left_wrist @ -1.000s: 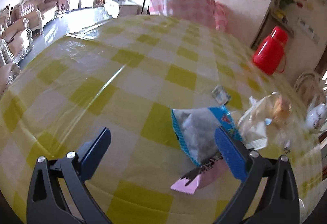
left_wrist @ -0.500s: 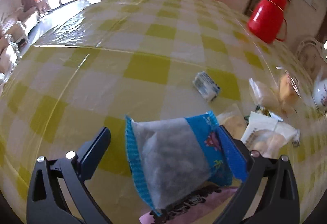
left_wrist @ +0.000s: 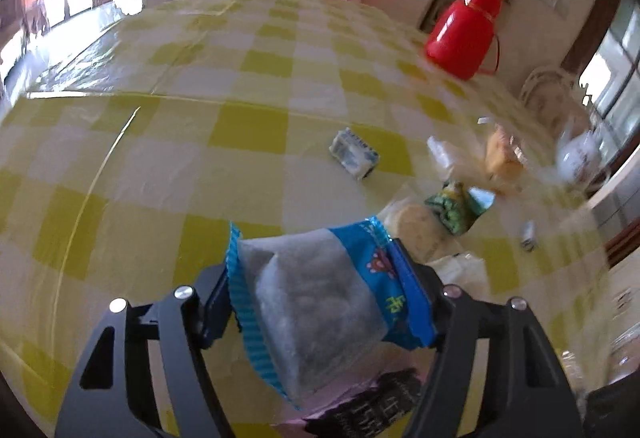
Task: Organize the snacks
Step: 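Carry bun packet with right gripper into purple container while left drops blue bag there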
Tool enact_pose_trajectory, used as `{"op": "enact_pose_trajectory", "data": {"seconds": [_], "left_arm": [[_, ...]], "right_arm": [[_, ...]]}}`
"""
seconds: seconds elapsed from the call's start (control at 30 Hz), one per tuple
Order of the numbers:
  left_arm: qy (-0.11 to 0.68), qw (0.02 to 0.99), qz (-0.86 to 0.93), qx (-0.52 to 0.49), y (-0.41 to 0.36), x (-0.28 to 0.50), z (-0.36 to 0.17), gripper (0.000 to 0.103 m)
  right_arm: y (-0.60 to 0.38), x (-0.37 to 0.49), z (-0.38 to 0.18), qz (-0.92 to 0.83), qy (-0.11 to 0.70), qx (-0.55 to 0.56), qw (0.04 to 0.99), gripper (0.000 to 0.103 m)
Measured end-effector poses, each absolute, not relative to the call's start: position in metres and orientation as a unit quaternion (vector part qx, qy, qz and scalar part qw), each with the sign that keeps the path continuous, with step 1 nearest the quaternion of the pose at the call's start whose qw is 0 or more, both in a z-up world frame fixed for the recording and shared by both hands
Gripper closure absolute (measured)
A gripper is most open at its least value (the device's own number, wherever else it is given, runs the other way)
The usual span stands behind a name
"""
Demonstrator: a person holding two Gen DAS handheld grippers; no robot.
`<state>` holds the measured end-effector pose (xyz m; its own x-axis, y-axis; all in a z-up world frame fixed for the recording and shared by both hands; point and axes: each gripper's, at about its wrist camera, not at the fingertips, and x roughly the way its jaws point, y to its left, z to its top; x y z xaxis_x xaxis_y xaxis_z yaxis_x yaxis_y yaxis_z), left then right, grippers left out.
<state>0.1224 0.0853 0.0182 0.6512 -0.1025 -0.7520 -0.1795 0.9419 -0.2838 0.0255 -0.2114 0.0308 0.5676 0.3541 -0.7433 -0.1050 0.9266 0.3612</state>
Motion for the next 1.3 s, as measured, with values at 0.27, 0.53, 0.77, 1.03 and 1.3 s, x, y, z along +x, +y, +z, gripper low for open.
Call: {"op": "enact_pose_trajectory", "data": {"seconds": [0.27,0.53,0.77,1.03,1.3], "left_arm": [[0.39,0.901,0.03,-0.186,0.087,0.101,0.029,0.032],[0.36,0.915,0.03,-0.18,0.075,0.055,0.038,0.032],[0.332,0.925,0.04,-0.179,0.078,0.012,0.052,0.032],[0.333,0.932,0.057,-0.127,0.076,-0.032,0.059,0.032],[0.341,0.935,0.064,-0.075,0.08,-0.081,0.064,0.034]], "right_arm": [[-0.216,0.029,0.028,0.136,0.445,0.158,0.871,0.038],[-0.208,0.023,0.033,0.135,0.429,0.137,0.883,0.038],[-0.201,0.011,0.04,0.151,0.408,0.139,0.889,0.038],[-0.156,-0.015,0.048,0.194,0.404,0.096,0.889,0.038],[-0.122,-0.041,0.05,0.223,0.408,0.065,0.883,0.038]]}}
